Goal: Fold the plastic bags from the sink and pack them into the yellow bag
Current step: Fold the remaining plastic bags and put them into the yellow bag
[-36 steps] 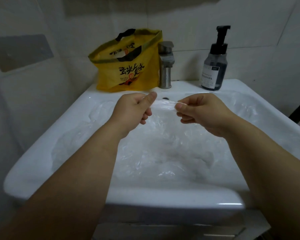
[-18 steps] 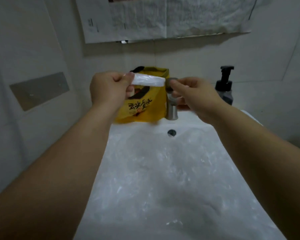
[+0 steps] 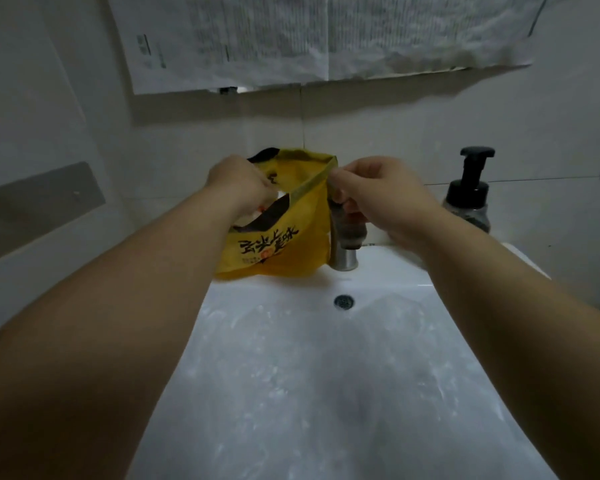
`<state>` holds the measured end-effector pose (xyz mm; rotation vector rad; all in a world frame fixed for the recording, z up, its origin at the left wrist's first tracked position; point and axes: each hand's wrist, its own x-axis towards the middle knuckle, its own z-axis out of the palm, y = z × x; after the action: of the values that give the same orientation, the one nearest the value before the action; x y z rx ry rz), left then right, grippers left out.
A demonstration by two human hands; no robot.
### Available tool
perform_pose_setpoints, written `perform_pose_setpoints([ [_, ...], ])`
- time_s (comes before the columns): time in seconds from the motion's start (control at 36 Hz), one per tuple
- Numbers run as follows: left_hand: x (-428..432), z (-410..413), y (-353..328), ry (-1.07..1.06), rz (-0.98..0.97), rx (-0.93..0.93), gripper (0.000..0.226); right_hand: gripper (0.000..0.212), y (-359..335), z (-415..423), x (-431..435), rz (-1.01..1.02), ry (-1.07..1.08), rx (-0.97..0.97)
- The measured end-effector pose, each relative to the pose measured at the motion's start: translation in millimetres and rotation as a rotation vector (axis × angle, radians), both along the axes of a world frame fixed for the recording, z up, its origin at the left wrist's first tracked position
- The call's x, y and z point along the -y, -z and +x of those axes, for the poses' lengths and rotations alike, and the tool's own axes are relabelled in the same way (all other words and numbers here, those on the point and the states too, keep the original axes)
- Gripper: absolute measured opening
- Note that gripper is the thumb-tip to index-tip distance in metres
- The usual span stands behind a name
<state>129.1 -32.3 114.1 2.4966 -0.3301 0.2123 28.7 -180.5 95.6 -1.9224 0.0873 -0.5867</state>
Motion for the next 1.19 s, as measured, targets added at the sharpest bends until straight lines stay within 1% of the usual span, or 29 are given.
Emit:
perform_pose_setpoints([
  [0.03, 3.1, -3.0, 0.1, 0.029, 0.117, -0.047, 0.029, 0.024, 0.1, 0.8, 0.4, -0.004, 0.007, 0.004],
  [0.06, 6.1, -3.2, -0.3, 0.046, 0.166, -0.045, 0.030, 0.023, -0.1, 2.4, 1.8, -0.003, 0.010, 0.009],
  [0.08, 7.6, -3.8, -1.4, 0.048, 0.163, -0.032, 0.029, 0.021, -0.2, 2.9, 2.9, -0.001, 0.011, 0.012],
  [0.14, 7.3, -6.1, -4.5, 0.012, 0.064, 0.002, 0.029, 0.019, 0.4, 2.1, 4.7, 0.014, 0.011, 0.013],
  [0.17, 4.8, -9.1, -5.4, -0.005, -0.029, 0.031, 0.032, 0.018, 1.1, -0.8, 4.6, 0.030, 0.006, 0.011],
  [0.22, 1.3, -15.7, -6.9, 0.006, -0.180, 0.124, 0.038, 0.018, 1.8, -8.7, 4.1, 0.052, -0.003, 0.011],
  [0.25, -1.3, -24.5, -6.2, 0.026, -0.227, 0.167, 0.038, 0.019, 3.1, -15.2, 2.8, 0.063, -0.008, 0.011],
  [0.33, -3.3, -50.9, 0.3, 0.106, -0.339, 0.263, 0.023, 0.020, 8.3, -34.2, -1.8, 0.103, -0.007, 0.015],
  [0.42, -1.0, -81.8, 23.7, 0.188, -0.417, 0.322, 0.023, 0.017, 20.8, -62.2, -7.8, 0.115, 0.001, -0.007],
  [0.44, 0.7, -90.0, 31.0, 0.210, -0.443, 0.313, 0.020, 0.019, 25.0, -67.7, -8.9, 0.105, 0.009, -0.024],
  [0.5, 5.9, -113.0, 57.3, 0.253, -0.524, 0.222, 0.016, 0.023, 44.6, -86.5, -8.9, 0.071, 0.047, -0.082],
  [0.58, 15.5, -142.9, 96.6, 0.287, -0.534, 0.032, 0.017, 0.013, 74.4, -109.1, -5.5, 0.048, 0.138, -0.166],
  [0.61, 18.2, -151.6, 110.1, 0.286, -0.514, -0.032, 0.019, 0.017, 86.2, -116.0, -3.5, 0.009, 0.186, -0.189],
  [0.69, 23.8, -163.5, 141.8, 0.271, -0.481, -0.175, 0.028, 0.064, 116.0, -131.2, 7.6, -0.146, 0.232, -0.309],
  [0.75, 22.5, -163.5, 150.2, 0.242, -0.434, -0.202, 0.035, 0.091, 126.0, -134.4, 14.2, -0.202, 0.215, -0.366],
  [0.81, 18.9, -159.8, 154.9, 0.233, -0.377, -0.206, 0.038, 0.105, 130.7, -134.4, 17.8, -0.232, 0.196, -0.392],
  [0.86, 14.1, -155.7, 157.7, 0.245, -0.324, -0.219, 0.039, 0.112, 135.0, -131.4, 21.1, -0.281, 0.164, -0.474],
  [0.89, 12.2, -154.7, 158.8, 0.252, -0.296, -0.227, 0.039, 0.112, 138.7, -129.7, 23.4, -0.322, 0.147, -0.552],
  [0.92, 11.1, -153.5, 159.8, 0.261, -0.275, -0.234, 0.040, 0.103, 142.5, -128.1, 24.1, -0.405, 0.141, -0.642],
  [0.94, 10.5, -152.4, 160.7, 0.272, -0.266, -0.242, 0.040, 0.085, 145.4, -126.9, 26.0, -0.499, 0.169, -0.701],
  [0.97, 10.3, -150.1, 161.4, 0.280, -0.270, -0.254, 0.041, 0.061, 146.7, -122.6, 28.4, -0.555, 0.226, -0.718],
  [1.0, 10.6, -148.8, 160.4, 0.288, -0.285, -0.263, 0.041, 0.040, 144.7, -117.9, 29.5, -0.574, 0.280, -0.690],
  [1.03, 11.7, -146.9, 159.0, 0.296, -0.305, -0.274, 0.042, 0.028, 140.1, -112.9, 30.8, -0.549, 0.299, -0.641],
  [1.06, 12.7, -146.2, 157.9, 0.302, -0.328, -0.284, 0.043, 0.021, 136.5, -110.3, 30.4, -0.372, 0.293, -0.575],
  [1.08, 15.1, -143.7, 155.8, 0.309, -0.359, -0.301, 0.045, 0.016, 131.6, -106.2, 28.6, -0.093, 0.254, -0.506],
  [1.11, 16.5, -144.0, 154.6, 0.316, -0.390, -0.326, 0.047, 0.011, 125.6, -105.9, 23.8, 0.168, 0.187, -0.446],
  [1.14, 19.0, -142.1, 153.2, 0.327, -0.433, -0.357, 0.045, 0.007, 119.1, -105.4, 19.1, 0.367, 0.091, -0.395],
  [1.19, 22.0, -141.7, 148.0, 0.346, -0.543, -0.435, 0.028, 0.007, 109.6, -107.5, 11.7, 0.616, -0.082, -0.304],
])
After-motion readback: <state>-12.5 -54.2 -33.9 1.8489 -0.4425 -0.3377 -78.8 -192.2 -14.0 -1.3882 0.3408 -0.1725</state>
